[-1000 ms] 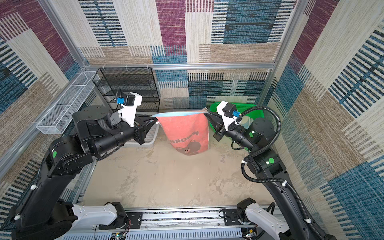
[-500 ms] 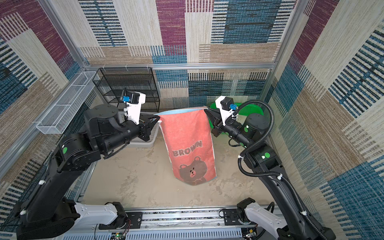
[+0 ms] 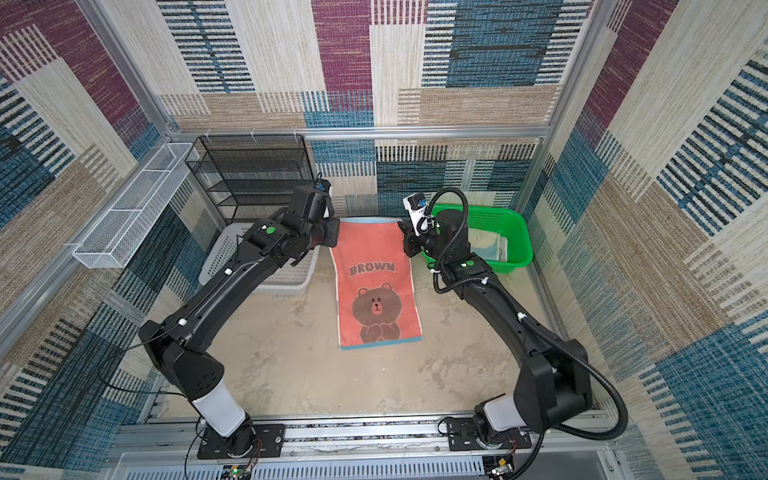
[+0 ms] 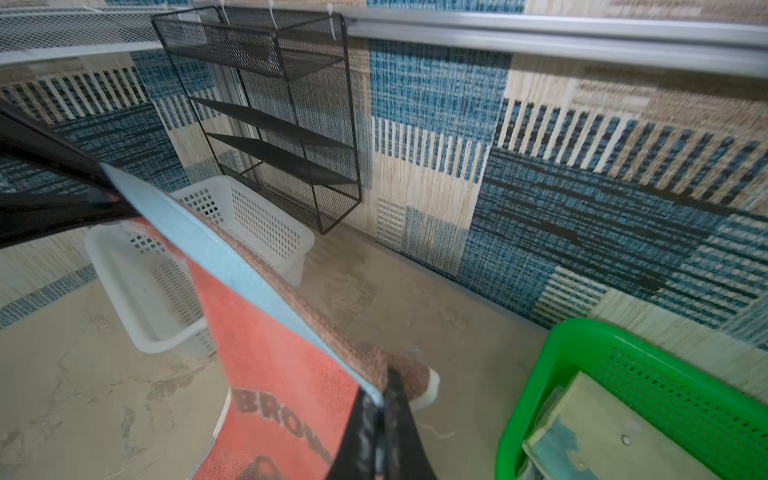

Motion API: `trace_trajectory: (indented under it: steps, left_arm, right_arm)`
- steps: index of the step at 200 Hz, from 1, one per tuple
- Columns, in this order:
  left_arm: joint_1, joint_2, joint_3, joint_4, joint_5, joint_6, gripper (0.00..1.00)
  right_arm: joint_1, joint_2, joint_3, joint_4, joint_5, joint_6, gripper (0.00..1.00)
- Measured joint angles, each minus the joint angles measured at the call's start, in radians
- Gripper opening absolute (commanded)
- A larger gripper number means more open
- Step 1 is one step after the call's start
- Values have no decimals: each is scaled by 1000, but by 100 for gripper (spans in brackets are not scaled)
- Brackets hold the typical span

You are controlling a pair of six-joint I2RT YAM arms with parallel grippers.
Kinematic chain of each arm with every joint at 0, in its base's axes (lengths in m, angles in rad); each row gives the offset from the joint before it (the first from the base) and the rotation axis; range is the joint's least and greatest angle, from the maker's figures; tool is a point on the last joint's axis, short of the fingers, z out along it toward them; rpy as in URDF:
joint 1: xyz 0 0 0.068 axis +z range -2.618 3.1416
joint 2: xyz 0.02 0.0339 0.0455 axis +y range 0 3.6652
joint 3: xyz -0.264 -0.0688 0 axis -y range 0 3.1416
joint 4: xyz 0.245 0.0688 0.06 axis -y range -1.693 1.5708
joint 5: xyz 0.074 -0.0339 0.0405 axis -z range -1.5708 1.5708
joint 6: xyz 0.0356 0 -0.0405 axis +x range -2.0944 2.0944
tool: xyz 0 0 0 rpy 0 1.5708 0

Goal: Fold and stack the towels
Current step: 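Lower the spread towel flat onto the table with both grippers, then fold the held edge over toward the far edge with both grippers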

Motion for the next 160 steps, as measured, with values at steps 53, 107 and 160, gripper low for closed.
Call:
trace_trajectory:
  steps: [53,107,160]
  left_arm:
    - [31,77,-130,127,-26,-6,0]
    - [30,35,-305,185,55,-65,0]
    - [-12,-61,-507,211,156,-174,0]
  right_arm:
    - [-4,161,-21,87,6,9,0]
    - [-4,148,-141,106,-3,12,0]
    - [-4,34,-318,67,-50,57,0]
